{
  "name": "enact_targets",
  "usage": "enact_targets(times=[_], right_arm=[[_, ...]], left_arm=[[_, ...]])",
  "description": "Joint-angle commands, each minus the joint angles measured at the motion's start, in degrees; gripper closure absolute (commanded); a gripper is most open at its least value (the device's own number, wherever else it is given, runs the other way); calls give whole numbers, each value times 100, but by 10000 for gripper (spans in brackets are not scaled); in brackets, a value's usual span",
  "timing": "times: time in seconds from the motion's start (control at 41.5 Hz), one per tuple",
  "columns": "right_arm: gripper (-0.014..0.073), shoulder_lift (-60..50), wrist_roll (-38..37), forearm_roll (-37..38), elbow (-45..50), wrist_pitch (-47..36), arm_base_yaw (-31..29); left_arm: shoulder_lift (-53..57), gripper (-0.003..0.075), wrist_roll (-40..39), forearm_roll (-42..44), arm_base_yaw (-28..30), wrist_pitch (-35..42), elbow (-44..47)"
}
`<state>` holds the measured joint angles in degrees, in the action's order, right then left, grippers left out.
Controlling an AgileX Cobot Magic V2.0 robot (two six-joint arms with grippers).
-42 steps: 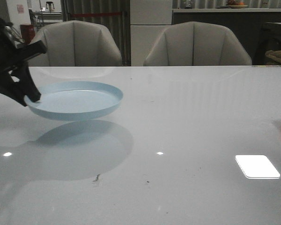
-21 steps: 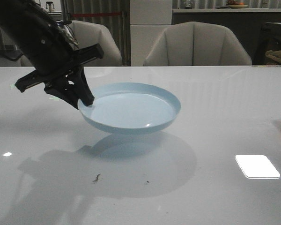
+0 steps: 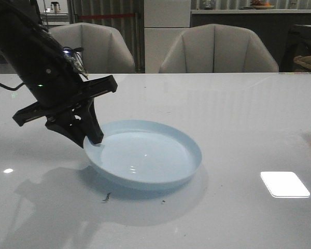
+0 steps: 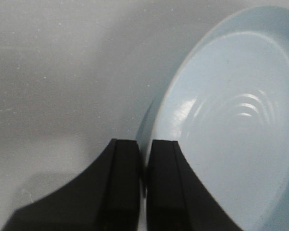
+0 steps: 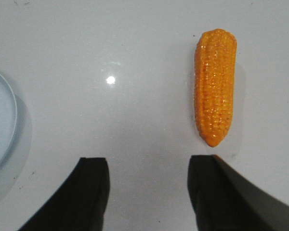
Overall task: Place corn on plate with both arms
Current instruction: 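Open the left gripper and lift it away from the plate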
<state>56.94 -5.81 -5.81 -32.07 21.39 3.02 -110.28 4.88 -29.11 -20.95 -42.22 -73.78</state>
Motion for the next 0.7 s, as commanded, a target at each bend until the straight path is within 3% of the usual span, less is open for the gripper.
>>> enact_targets(times=[0.0,0.096,0.144,0.409,0.674], right_arm=[[116,-39,32,-10,-197,-333,-25],[116,-39,32,-10,-197,-333,-25],[116,-39,32,-10,-197,-333,-25],[116,-39,32,-10,-197,-333,-25],[116,-39,32,-10,-197,-333,-25]], left_arm=[[301,459,-24,15,-44,152,-113],[301,340,-24,101,-44,194,-113],[301,326,-24,101,-44,294,-113],[363,381,-20,384,38,-7,-799],[965,409,-20,2261,200,268,-1428]])
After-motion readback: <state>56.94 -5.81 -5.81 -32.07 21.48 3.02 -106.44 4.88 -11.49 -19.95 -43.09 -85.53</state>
